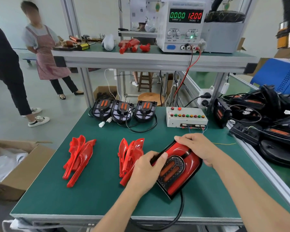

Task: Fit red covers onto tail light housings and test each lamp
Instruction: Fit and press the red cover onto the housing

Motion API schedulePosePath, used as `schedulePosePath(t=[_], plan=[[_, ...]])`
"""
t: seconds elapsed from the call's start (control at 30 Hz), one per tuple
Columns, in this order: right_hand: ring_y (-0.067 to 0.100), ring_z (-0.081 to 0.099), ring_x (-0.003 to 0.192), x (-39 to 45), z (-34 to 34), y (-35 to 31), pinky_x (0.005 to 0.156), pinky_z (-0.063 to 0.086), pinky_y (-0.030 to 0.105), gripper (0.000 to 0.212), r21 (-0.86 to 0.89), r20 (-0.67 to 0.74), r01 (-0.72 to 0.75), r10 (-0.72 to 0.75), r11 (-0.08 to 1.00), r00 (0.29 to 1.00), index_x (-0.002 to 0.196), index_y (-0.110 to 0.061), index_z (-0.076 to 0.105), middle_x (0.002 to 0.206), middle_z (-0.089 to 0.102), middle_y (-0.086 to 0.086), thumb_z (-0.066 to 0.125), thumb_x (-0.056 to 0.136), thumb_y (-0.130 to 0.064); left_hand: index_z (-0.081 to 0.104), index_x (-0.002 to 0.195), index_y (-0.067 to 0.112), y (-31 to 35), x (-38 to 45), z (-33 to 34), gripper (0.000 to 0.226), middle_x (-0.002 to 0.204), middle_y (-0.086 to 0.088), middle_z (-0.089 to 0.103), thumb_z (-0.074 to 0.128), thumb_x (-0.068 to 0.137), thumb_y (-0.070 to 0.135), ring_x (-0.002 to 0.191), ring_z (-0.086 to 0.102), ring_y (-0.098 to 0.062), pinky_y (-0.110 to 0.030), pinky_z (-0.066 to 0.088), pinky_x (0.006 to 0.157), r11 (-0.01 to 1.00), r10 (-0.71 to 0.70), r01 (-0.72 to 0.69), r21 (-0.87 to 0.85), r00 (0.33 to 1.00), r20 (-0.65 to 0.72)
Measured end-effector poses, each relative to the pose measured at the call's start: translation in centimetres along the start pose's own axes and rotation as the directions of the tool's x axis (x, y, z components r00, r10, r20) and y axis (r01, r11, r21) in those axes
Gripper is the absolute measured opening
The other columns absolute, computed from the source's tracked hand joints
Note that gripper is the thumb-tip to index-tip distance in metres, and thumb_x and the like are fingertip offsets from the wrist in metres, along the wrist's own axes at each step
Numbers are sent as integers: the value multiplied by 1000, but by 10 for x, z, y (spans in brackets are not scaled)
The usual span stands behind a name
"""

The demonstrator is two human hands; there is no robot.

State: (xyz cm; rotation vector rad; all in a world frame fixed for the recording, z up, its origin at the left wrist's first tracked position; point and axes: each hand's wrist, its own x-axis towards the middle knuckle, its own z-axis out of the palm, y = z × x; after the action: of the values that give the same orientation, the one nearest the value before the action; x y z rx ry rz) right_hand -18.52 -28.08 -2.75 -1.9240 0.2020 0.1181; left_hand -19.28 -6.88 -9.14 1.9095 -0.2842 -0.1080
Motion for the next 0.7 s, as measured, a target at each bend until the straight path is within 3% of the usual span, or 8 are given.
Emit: schedulePosePath(t=[0.13,0.27,0.4,0.6,0.7], plan=[[30,74,70,-3,2,1,69,63,39,28,138,-8,-72,74,988,997,74,-18,78,82,77,16,79,83,-44,72,94,27,-4,-2,-2,35,88,13,76,62,93,60,81,70,0,-13,52,68,989,-54,48,-141,997,-45],[24,69,62,-9,3,1,62,59,33,26,182,11,-95,95,979,995,71,-18,72,72,72,9,80,82,-40,74,97,14,-4,1,6,24,91,-2,78,73,94,37,80,70,-8,-16,53,69,912,-164,154,-381,986,8],[22,68,63,-10,-2,0,65,60,33,26,184,58,-122,113,975,992,83,-11,70,74,72,8,80,84,-35,72,104,9,-5,2,11,16,97,-7,78,73,95,22,87,72,-13,-20,55,75,846,-166,154,-511,986,23],[26,72,76,-12,-9,3,73,63,36,32,225,158,-223,190,949,969,86,-10,76,91,76,16,83,72,-38,71,107,19,-8,3,13,11,99,7,78,70,97,21,94,73,-10,-21,56,80,888,-97,88,-452,995,4],[29,73,76,-11,-9,8,73,63,39,28,262,156,-244,208,934,966,82,-11,78,93,76,19,84,69,-36,72,108,19,-8,3,13,11,100,5,77,70,97,19,95,74,-12,-22,57,80,891,-81,72,-449,997,0]])
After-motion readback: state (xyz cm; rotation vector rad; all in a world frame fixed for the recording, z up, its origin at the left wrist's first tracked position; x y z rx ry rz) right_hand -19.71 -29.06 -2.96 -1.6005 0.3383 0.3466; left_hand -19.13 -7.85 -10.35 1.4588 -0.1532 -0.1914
